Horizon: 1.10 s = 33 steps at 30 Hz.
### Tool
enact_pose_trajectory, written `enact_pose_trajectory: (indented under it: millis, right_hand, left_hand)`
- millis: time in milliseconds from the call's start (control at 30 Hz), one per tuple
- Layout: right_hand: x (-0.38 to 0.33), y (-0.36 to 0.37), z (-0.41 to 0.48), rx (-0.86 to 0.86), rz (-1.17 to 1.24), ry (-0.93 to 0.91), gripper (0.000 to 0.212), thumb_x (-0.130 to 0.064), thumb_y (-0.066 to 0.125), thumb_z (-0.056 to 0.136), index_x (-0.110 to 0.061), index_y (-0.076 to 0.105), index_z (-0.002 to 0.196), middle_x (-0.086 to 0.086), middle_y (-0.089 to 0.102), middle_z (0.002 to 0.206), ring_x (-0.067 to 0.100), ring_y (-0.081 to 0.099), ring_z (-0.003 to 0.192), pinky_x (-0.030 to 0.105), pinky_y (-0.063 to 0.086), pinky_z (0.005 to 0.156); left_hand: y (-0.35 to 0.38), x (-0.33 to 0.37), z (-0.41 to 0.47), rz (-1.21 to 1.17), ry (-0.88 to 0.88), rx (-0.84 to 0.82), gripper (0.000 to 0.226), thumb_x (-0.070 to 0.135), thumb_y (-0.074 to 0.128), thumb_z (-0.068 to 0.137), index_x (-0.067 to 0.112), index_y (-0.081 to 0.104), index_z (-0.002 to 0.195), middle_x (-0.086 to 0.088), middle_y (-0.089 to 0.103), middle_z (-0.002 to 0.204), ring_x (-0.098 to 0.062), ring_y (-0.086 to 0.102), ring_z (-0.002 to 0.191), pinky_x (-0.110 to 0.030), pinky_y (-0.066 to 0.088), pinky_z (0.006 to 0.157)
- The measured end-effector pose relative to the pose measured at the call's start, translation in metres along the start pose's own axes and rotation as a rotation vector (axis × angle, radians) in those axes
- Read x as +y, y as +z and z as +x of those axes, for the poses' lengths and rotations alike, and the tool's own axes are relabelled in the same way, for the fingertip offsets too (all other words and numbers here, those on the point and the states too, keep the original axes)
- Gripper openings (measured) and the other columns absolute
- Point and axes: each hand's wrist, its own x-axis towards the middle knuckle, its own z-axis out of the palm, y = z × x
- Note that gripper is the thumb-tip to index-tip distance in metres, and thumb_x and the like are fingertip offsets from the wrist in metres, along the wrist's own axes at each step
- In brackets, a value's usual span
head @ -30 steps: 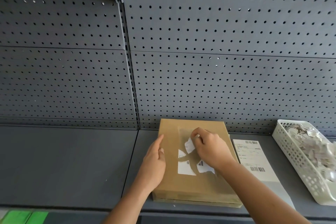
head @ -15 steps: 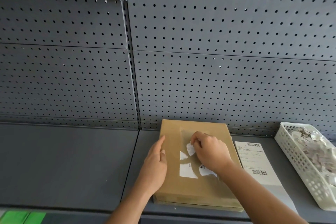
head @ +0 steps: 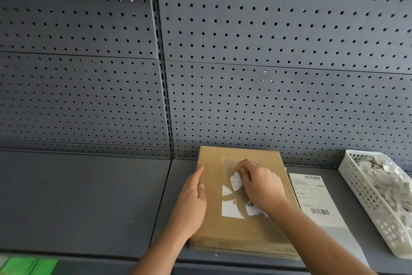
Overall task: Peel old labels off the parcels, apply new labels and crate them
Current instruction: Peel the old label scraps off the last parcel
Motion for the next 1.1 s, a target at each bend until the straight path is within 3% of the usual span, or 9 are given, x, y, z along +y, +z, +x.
enact_pose_trajectory:
  millis: [533,1100]
  right_hand:
    - [-0.004,0.0043,-0.0004,0.004,-0.111,-0.017,0.026,-0.025,0.032,0.101,-0.03,0.058,0.101,-0.014,0.064,0.102,0.02,0.061,0.078,0.031,0.038,0.059]
    - [-0.001,0.0013,-0.0019,0.012,-0.038,-0.013,0.024,-0.027,0.034,0.103,-0.033,0.057,0.104,-0.016,0.061,0.105,0.021,0.062,0.081,0.033,0.041,0.062]
  left_hand:
    - [0.0007,-0.0016,0.0014,-0.004,-0.007,0.005,0.05,0.026,0.028,0.11,0.047,0.024,0.155,0.02,0.024,0.161,-0.001,0.03,0.144,-0.02,0.023,0.113]
    - [-0.0003,-0.0011,0.0,-0.002,0.009,-0.003,0.051,0.025,0.028,0.11,0.044,0.022,0.156,0.022,0.021,0.162,0.0,0.027,0.146,-0.019,0.02,0.113]
